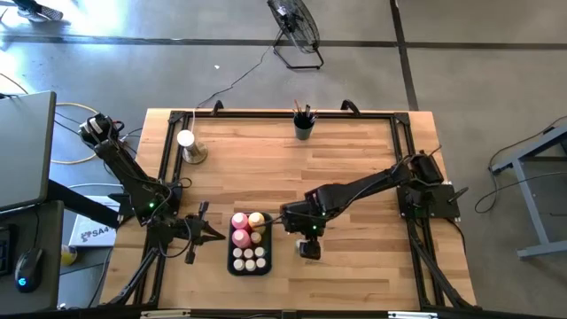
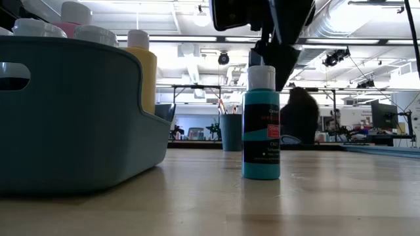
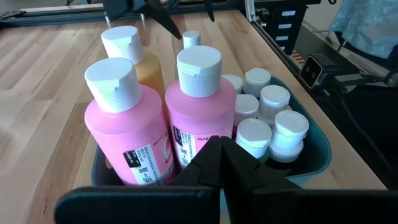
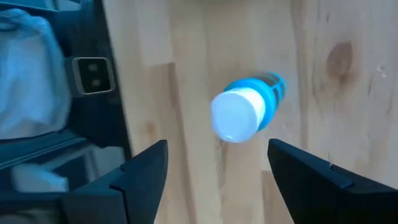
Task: Pick & Place Paint Supplies
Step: Put the green paint bottle into the green bin
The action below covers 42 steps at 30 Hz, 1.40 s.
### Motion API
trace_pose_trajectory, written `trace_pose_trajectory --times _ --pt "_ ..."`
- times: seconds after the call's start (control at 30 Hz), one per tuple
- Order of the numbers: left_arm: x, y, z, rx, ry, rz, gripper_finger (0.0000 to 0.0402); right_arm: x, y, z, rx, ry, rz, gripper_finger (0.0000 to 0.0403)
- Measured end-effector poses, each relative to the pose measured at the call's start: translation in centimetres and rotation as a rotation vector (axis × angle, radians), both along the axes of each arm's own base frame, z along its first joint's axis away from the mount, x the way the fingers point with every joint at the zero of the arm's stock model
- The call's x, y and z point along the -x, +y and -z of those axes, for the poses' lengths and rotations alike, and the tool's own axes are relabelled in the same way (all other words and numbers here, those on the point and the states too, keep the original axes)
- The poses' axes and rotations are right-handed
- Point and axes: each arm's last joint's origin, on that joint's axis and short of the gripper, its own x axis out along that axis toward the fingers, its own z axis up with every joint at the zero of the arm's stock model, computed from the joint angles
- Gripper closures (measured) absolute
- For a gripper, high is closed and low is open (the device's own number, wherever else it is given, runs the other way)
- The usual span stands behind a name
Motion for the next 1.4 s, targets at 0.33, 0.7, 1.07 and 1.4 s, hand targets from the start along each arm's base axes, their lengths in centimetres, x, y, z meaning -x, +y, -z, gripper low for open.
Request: trace_pose_trajectory --times 0.33,0.7,1.07,1.4 --pt "0.0 0.0 0.0 -0.003 0.000 0.001 0.0402 0.5 -2.1 -2.2 -0.044 -0.045 -0.001 0.0133" --pt "0.0 0.0 0.1 -0.009 0.004 0.000 0.0402 3.9 -0.5 -8.1 0.384 -0.375 -0.082 0.0167" --pt "0.0 0.0 0.0 0.001 -0.001 -0.001 0.0402 6.3 3.4 -3.6 0.569 -0.346 -0.058 0.0231" --pt "0.7 0.7 1.0 0.171 0.155 -0.067 0.0402 8.3 6.0 -0.7 0.543 -0.323 0.001 0.0315"
